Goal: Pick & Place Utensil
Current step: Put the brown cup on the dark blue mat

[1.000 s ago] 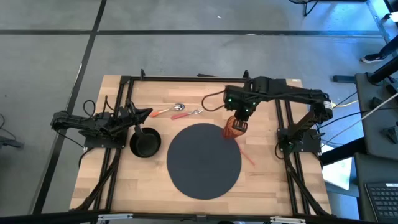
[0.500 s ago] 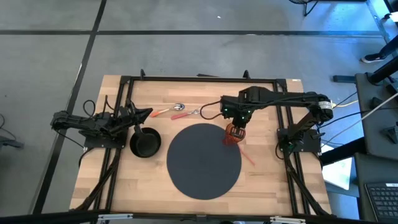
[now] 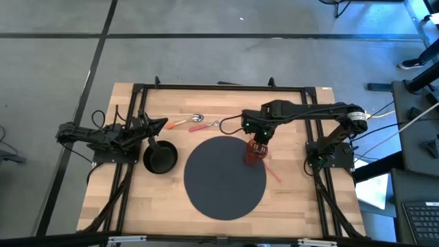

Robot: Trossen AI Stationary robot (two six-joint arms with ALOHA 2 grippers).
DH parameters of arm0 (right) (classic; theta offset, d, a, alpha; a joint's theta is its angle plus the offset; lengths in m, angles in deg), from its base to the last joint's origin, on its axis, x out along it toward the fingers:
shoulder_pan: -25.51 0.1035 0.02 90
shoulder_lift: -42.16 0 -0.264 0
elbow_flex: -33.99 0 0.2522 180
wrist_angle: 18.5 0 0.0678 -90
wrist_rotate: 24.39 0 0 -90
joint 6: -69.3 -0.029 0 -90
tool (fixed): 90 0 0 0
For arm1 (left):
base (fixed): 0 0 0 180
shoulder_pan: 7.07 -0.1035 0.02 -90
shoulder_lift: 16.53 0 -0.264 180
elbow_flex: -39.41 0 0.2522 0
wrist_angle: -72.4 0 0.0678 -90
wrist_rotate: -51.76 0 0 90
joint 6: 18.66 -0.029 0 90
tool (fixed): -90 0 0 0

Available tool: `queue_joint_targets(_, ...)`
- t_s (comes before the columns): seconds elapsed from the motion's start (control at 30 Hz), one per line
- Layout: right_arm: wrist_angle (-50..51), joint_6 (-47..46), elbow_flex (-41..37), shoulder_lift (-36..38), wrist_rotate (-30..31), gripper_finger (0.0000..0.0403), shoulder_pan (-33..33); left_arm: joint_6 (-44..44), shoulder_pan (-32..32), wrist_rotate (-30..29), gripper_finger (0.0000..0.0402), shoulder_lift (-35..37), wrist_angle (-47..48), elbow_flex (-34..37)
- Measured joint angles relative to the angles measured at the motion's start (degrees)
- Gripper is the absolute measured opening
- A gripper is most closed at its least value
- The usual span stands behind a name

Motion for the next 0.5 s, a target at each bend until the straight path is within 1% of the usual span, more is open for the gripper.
queue_joint_targets(0.2, -1.08, -0.08, -1.69, 0.00, -0.04, 0.0013, -0.08, 0.00, 0.00, 0.02, 0.0004, -0.01, 0.00, 0.00)
queue_joint_targets(0.5, -2.41, 1.64, -1.70, -0.33, -0.14, 0.0016, -0.11, 0.00, -0.01, -0.03, 0.0004, 0.00, 0.00, 0.00)
